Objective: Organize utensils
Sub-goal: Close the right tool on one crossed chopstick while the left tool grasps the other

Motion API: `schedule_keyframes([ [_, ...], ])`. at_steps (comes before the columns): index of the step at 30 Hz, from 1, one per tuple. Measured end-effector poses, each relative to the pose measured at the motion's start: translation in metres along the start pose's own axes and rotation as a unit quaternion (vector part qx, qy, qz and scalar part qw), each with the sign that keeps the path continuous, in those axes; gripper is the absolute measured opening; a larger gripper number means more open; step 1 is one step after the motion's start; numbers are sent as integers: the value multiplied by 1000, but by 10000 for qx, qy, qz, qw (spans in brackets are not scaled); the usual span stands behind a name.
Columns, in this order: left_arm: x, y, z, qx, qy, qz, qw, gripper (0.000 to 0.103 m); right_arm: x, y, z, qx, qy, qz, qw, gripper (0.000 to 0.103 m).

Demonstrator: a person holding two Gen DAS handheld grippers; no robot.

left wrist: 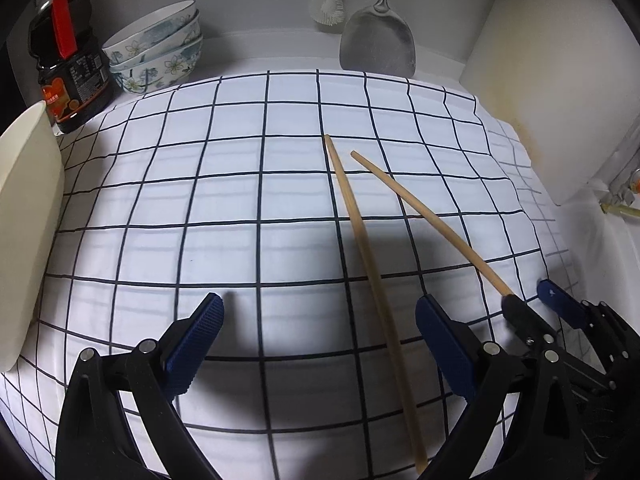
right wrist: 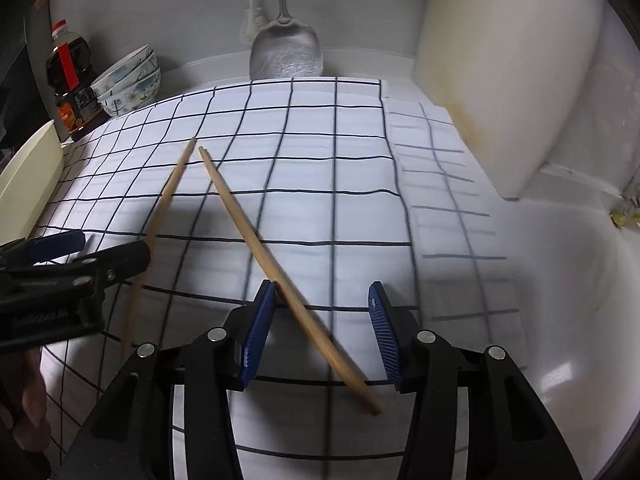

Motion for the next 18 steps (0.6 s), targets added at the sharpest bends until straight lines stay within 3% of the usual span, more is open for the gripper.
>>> schedule_keyframes([
  [6, 6, 1, -3, 149, -316, 23, 9994, 95, 0, -1, 3, -408, -356, -174, 9984, 47],
  [10, 7, 1, -4, 308, -439, -30, 9986, 90, 4, -10, 10, -707, -520, -306, 9957, 47],
  [12, 7, 0, -6, 358, -416, -98, 9984, 82, 6, -14, 14, -824, -583, -370, 9942, 47],
  [14, 7, -1, -10, 461, -373, -151, 9981, 66, 9, -18, 19, -958, -684, -439, 9921, 46],
  [15, 6, -1, -14, 537, -329, -169, 9979, 60, 10, -19, 20, -995, -714, -452, 9914, 42],
  [16, 6, -1, -17, 610, -282, -174, 9976, 47, 10, -20, 21, -1036, -755, -467, 9906, 40],
  [18, 7, -2, -25, 729, -221, -168, 9970, 31, 8, -20, 25, -1157, -823, -500, 9886, 25],
])
Point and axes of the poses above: each gripper's, at about its wrist camera, not at the fingertips, and x roughly the way its jaws point, z to its left, y to its underside, the point moved 4 cm from there along x, roughly the way its jaws point, and after that the axes turned 15 degrees about y, right-handed, at the moved point
